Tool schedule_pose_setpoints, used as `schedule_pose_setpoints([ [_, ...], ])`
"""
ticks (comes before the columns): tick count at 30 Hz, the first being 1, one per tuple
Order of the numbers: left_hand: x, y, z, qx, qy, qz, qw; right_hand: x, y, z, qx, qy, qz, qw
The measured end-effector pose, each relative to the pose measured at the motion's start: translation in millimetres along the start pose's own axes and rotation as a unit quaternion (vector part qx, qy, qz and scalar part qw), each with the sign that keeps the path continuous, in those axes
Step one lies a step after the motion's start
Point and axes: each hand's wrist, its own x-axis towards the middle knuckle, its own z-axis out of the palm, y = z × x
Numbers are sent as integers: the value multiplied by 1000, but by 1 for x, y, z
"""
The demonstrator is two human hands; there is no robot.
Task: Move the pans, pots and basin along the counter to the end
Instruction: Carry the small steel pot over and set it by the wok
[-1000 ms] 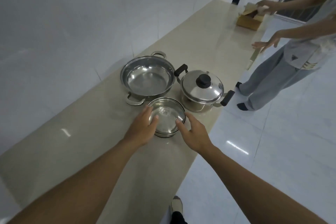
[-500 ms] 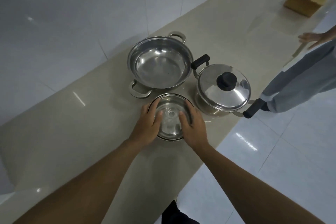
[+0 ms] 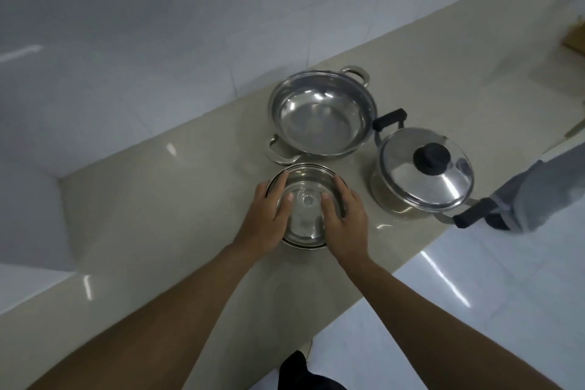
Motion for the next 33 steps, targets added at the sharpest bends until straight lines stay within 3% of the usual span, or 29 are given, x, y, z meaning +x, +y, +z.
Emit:
schedule_pose_setpoints([
  [9,-79,-7,-88,4,121,-10,993,-51,-66,45,50,-89,-67,992],
  [18,-228,-39,-203,10,242,-36,970,-180,-154,119,98,-191,-117,970],
  [33,-481,-117,-342,16,441,-184,878,-411,-261,253,131,-414,-163,886],
])
